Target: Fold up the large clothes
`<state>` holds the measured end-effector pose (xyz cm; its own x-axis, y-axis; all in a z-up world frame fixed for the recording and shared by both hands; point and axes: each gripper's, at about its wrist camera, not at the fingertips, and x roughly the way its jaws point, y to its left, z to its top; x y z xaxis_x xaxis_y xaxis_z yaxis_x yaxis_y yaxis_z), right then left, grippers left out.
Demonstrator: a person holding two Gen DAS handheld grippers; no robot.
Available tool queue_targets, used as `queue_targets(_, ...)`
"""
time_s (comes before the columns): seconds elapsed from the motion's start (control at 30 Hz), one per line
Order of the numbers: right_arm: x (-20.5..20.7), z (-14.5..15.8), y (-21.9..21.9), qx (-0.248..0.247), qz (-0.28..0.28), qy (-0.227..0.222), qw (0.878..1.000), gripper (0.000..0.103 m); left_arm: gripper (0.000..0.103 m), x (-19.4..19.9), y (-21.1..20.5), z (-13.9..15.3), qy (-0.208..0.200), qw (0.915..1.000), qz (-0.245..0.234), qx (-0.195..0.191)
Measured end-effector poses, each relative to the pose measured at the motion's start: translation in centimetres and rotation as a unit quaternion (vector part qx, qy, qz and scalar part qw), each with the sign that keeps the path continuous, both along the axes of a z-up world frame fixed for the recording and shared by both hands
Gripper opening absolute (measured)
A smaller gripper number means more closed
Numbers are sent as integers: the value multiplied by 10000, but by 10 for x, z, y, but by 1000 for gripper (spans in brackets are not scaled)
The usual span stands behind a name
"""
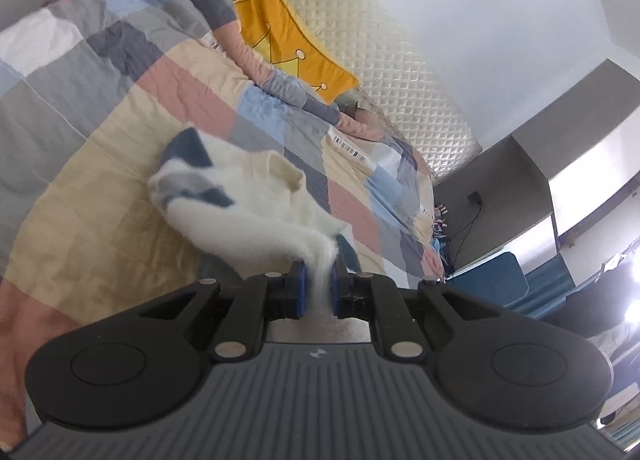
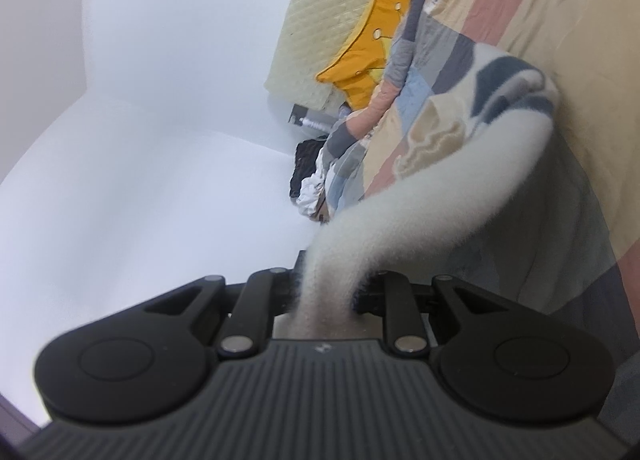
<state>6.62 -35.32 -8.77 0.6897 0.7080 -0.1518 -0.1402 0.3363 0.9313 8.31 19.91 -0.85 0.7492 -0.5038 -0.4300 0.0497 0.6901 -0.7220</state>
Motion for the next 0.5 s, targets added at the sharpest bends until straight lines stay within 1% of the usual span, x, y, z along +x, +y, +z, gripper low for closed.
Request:
queue_targets(0.13,-18,12,-2,-94,156,-88,9998,21,14,-28,-3,10,-176,9997,-97,-125)
queue_targets(0.2,-32,18,-7,-124,163,-115,9997,21,14,-45,-3,12,-340,9991,-206,-121)
queue_targets(0.3,-49,23,-18,-123,108,-53,9999,21,14,-61,2,5,-262,9986,-226,-395)
queue_targets(0.37,-47,25,-21,-208,78,57,9997,21,14,-64,4,-2,-163,9982,-196,-537)
queue_targets(0.43,-39,24,-21,-308,56,171,9994,21,14,-60,2,-9,-138,9982,-165,-567)
queue_targets(0.5,-25,20,-21,-214,0,316,9993,22,14,-51,0,-15,-205,9981,-97,-570)
